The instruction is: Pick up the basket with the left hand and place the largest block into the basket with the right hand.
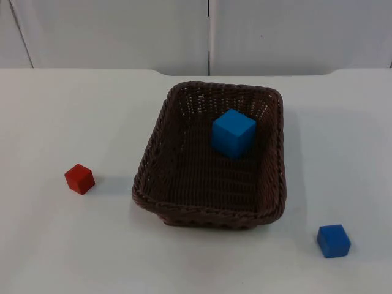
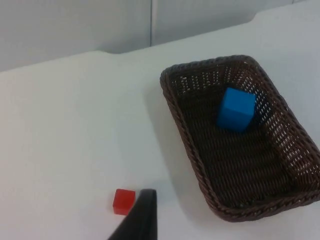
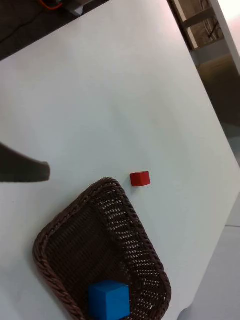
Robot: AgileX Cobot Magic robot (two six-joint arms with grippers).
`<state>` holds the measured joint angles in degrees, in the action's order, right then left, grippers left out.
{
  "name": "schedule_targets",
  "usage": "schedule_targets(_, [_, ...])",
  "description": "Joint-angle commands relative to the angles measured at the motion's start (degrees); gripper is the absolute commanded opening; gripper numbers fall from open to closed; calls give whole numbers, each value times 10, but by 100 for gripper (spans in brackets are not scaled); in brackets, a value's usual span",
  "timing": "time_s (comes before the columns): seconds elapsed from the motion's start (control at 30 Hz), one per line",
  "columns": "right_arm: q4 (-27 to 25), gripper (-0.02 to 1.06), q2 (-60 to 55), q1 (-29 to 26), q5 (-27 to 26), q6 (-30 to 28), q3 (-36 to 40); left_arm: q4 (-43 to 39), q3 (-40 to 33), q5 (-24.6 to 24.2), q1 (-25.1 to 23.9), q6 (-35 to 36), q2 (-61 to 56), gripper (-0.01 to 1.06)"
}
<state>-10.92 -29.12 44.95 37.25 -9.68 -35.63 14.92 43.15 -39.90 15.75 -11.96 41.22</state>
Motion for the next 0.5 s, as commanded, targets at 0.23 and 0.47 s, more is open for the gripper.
schedule_targets(0.23, [1, 74, 73, 4, 12, 0, 56, -7, -68, -17, 2, 0, -96, 97])
schedule_targets(0.47, [3, 74, 158, 4, 52, 0, 60, -26, -108, -62, 2, 0, -205, 97])
